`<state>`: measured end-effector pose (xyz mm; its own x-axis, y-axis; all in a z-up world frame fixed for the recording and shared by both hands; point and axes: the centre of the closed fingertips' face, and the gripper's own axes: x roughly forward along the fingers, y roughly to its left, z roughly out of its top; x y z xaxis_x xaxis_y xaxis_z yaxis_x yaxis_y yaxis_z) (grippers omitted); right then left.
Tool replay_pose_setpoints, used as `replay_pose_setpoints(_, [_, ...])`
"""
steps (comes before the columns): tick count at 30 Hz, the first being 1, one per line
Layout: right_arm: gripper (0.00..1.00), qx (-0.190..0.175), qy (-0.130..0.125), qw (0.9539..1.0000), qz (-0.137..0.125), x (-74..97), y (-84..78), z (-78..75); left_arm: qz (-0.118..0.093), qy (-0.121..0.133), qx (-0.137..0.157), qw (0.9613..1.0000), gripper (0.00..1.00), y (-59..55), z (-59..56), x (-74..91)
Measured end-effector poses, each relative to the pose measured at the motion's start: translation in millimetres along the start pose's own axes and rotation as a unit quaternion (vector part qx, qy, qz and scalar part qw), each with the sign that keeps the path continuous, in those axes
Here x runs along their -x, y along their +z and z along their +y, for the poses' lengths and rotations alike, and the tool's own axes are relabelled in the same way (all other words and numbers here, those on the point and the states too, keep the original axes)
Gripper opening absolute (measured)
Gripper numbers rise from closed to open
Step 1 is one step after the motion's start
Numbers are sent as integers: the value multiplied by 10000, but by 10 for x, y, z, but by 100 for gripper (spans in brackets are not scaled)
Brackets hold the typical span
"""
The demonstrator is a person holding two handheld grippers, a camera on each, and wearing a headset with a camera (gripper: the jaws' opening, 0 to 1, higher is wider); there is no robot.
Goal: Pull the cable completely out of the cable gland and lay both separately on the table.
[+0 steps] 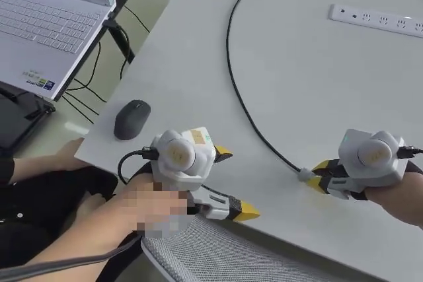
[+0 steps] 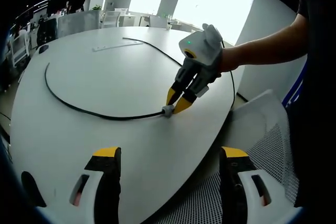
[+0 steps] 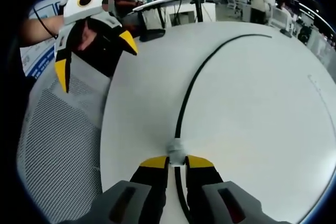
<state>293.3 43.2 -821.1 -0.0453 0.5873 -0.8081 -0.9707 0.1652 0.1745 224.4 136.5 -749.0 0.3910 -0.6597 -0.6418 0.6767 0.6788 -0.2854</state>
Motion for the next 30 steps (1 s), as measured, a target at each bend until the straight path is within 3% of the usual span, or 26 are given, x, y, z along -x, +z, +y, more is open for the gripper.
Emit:
replay_pose_setpoints(13, [7, -203, 109, 9997, -33, 162, 22, 101, -70, -15, -98, 9999, 77, 97, -66, -40])
replay_pose_setpoints(30, [6, -241, 222, 9992, -221, 499, -2, 298, -125, -67, -445, 9989, 77, 400, -235, -130])
